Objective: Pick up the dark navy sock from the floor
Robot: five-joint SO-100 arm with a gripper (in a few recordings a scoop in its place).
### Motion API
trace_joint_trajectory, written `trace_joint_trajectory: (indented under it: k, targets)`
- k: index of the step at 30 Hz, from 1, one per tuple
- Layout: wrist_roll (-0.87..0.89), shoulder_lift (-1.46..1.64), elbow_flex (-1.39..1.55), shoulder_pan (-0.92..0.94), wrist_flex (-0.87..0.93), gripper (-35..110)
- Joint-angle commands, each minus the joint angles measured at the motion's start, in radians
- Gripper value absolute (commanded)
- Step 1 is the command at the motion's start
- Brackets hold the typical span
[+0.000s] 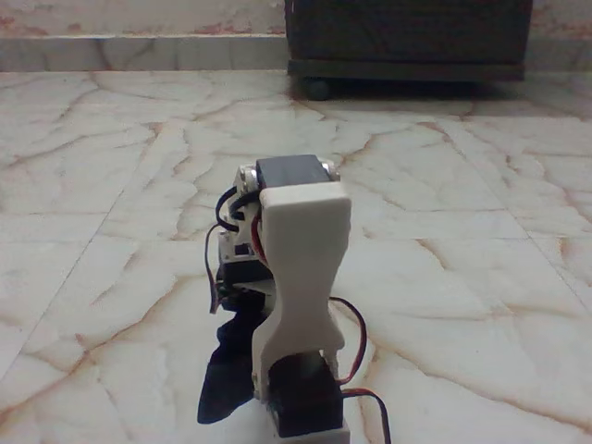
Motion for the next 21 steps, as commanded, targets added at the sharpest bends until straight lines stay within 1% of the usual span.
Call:
trace_joint_trajectory:
  k: [1,5,8,14,16,21]
  targets:
    - [-0.014,0.106,0.040,0.015,-0.008,0]
    - [-0.031,0.158,0.041,0.044,0.064,0]
    - [-0.058,0.213,0.055,0.075,0.064,0]
    - [-0.132,0.548,0.311,0.132,-0.029,0]
    - [-0.133,0.557,0.325,0.140,-0.040,0]
    - [-0.187,0.577,0.408,0.212,-0.190,0]
